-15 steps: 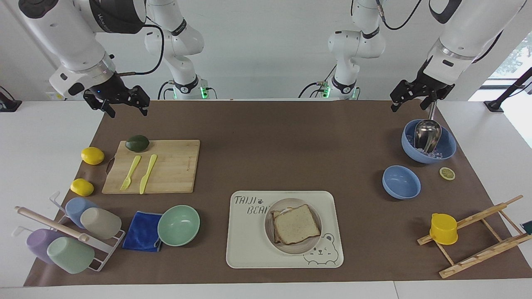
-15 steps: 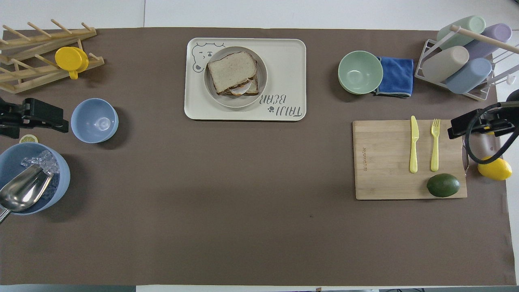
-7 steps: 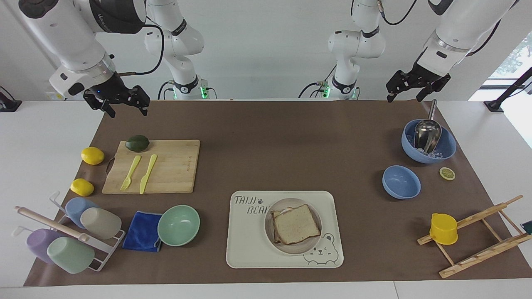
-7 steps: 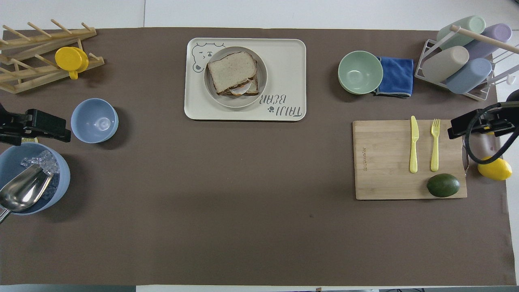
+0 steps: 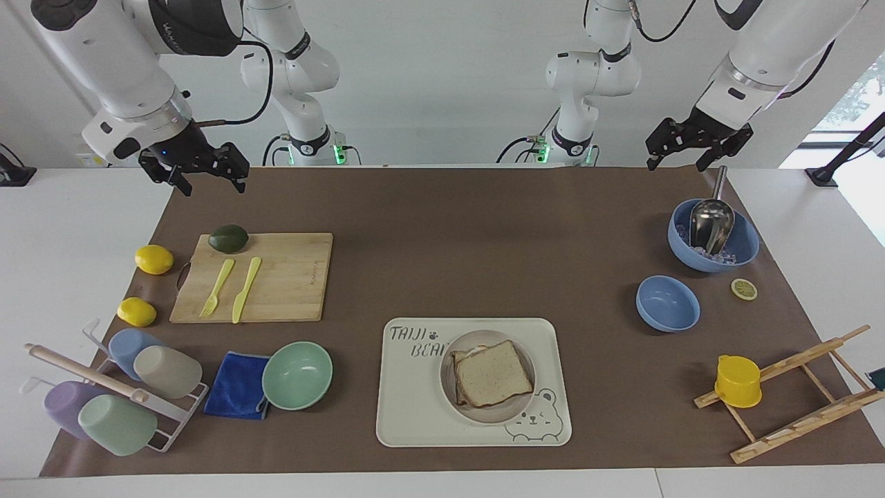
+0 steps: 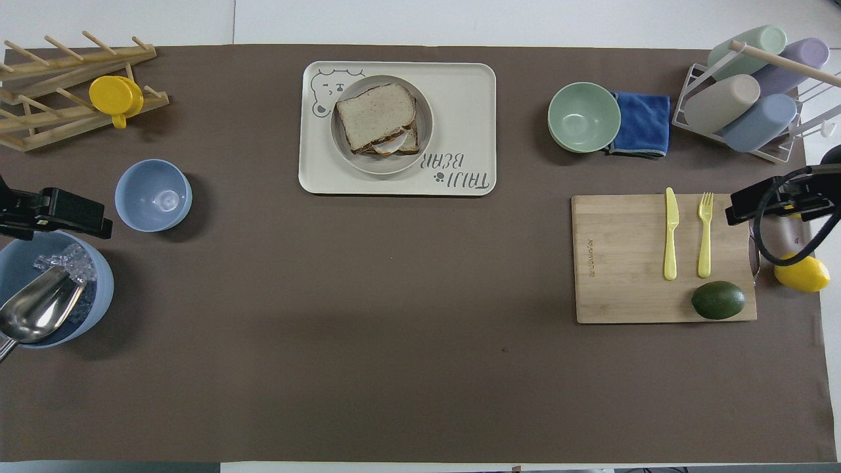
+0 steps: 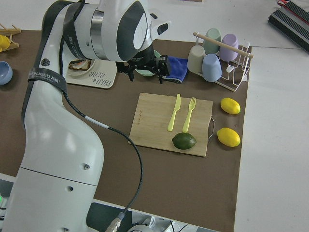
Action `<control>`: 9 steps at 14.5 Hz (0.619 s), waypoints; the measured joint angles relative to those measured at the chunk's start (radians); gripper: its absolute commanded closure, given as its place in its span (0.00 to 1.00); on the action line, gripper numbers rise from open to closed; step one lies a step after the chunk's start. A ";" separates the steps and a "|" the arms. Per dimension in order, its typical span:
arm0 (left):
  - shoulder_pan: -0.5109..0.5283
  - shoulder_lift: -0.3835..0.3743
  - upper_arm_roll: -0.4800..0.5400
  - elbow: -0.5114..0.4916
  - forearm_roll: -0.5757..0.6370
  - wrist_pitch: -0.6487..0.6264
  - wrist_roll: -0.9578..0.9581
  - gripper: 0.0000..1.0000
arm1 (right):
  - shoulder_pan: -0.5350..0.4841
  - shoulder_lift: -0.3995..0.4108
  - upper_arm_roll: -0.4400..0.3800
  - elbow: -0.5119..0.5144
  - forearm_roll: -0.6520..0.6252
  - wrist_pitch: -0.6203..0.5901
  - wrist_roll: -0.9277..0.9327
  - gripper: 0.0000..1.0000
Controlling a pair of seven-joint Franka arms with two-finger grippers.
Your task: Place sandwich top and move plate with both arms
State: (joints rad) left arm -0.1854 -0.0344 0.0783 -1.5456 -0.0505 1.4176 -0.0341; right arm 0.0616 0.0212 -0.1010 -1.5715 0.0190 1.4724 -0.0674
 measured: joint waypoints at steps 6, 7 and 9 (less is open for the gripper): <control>0.007 0.000 -0.011 -0.026 0.021 0.050 0.000 0.00 | 0.000 0.000 0.000 0.000 0.000 0.000 0.000 0.00; 0.007 0.000 -0.012 -0.026 0.021 0.050 0.000 0.00 | 0.000 0.000 0.000 0.000 0.000 0.000 0.000 0.00; 0.007 0.000 -0.013 -0.026 0.021 0.050 0.000 0.00 | 0.000 0.000 0.000 0.000 0.000 0.000 0.000 0.00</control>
State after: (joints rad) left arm -0.1781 -0.0349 0.0656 -1.5716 -0.0291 1.4676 -0.0341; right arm 0.0616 0.0212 -0.1010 -1.5715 0.0190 1.4724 -0.0674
